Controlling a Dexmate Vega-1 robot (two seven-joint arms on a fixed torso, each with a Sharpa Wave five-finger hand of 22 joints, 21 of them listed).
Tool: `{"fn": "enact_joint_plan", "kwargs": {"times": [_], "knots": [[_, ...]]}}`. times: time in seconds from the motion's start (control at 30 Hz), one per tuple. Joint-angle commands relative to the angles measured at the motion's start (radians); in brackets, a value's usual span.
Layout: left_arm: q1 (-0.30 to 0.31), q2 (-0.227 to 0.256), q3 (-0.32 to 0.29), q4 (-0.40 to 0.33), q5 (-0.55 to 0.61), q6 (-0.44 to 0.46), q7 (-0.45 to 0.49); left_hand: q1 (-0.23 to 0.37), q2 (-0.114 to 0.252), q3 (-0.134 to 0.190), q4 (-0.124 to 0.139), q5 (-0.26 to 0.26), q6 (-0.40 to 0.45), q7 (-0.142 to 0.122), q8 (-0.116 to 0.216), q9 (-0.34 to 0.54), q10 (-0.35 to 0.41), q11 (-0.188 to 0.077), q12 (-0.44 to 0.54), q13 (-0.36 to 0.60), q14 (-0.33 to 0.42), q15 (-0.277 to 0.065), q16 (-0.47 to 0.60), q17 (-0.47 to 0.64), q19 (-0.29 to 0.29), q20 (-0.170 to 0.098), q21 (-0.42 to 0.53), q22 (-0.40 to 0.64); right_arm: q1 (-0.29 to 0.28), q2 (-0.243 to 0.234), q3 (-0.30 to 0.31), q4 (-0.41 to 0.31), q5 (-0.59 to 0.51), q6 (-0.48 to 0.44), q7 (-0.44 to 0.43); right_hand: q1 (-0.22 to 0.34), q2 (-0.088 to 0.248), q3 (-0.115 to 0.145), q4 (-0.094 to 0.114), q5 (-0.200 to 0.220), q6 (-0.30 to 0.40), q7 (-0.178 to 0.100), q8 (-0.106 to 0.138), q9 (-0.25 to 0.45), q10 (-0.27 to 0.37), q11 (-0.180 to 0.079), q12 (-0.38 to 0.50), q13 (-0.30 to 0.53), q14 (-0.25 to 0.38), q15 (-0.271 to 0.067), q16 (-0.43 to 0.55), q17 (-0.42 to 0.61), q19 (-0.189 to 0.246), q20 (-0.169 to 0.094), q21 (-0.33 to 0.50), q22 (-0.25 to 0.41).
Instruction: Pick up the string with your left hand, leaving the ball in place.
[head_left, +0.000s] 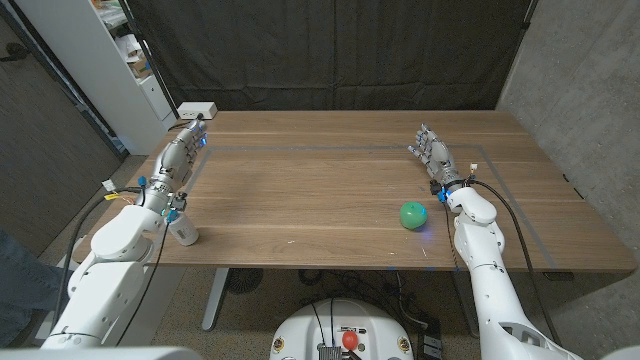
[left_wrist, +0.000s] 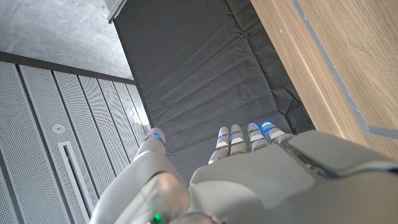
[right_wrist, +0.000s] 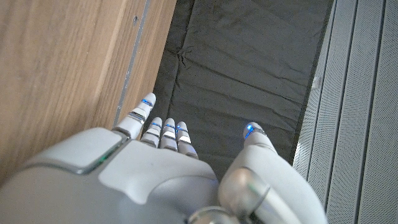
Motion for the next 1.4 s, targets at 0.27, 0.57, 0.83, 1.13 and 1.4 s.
{"fn": "enact_joint_plan", "kwargs": {"times": [0.27,0.57,0.83,1.13,1.4], "knots": [[0.057,-0.008,-0.053,-0.031,0.012,-0.005,-0.001,0.005,0.010,0.002,-0.007,0.001,0.007,0.002,0.007,0.004,0.009,0.004,0.008,0.003,0.007,0.004,0.004,0.004,0.004,-0.002,-0.009,0.003,0.000,0.003,0.001,-0.002,-0.005,-0.005,-0.008,-0.003,0.011,-0.002,-0.005,0.005,-0.001,-0.003,0.003,0.005,0.004,0.002,0.002,0.004,-0.003,0.001,0.003,0.004,-0.001,-0.002,0.000,0.004],[0.080,-0.014,-0.080,-0.029,0.004,-0.018,-0.021,0.005,0.011,0.001,-0.009,0.000,0.010,0.003,0.008,0.005,0.012,0.003,0.009,0.003,0.010,0.004,0.005,0.004,0.005,-0.001,-0.011,0.003,-0.007,0.009,-0.007,-0.011,-0.014,-0.003,-0.014,-0.004,0.012,-0.003,-0.005,0.005,-0.001,-0.004,0.003,0.005,0.005,0.003,0.002,0.004,-0.003,0.001,0.003,0.005,-0.001,-0.001,0.000,0.004],[0.098,-0.021,-0.106,-0.026,0.005,-0.025,-0.025,0.006,0.011,0.001,-0.010,0.000,0.013,0.005,0.008,0.005,0.014,0.003,0.009,0.003,0.013,0.005,0.005,0.004,0.006,0.000,-0.013,0.004,-0.010,0.018,-0.017,-0.015,-0.026,-0.003,-0.025,-0.004,0.012,-0.004,-0.006,0.005,-0.001,-0.004,0.003,0.005,0.005,0.003,0.002,0.004,-0.002,0.001,0.003,0.005,-0.001,-0.002,0.000,0.004],[0.124,-0.024,-0.144,-0.036,0.008,-0.030,-0.031,0.007,0.012,0.001,-0.012,0.000,0.017,0.004,0.009,0.005,0.020,0.001,0.011,0.003,0.015,0.004,0.005,0.004,0.009,0.000,-0.015,0.004,-0.009,0.020,-0.017,-0.018,-0.032,0.001,-0.034,-0.004,0.013,-0.004,-0.006,0.006,0.000,-0.004,0.003,0.005,0.005,0.002,0.002,0.004,-0.002,0.000,0.003,0.005,0.000,-0.002,0.000,0.004],[0.146,-0.035,-0.174,-0.034,0.001,-0.035,-0.044,0.007,0.012,0.000,-0.014,-0.001,0.021,0.004,0.009,0.005,0.023,-0.001,0.011,0.003,0.020,0.004,0.006,0.004,0.012,0.002,-0.017,0.004,-0.003,0.024,-0.021,-0.017,-0.040,-0.006,-0.043,-0.003,0.013,-0.004,-0.007,0.006,0.000,-0.005,0.003,0.005,0.006,0.001,0.002,0.004,-0.002,0.000,0.003,0.005,0.000,-0.001,0.000,0.004]]}}
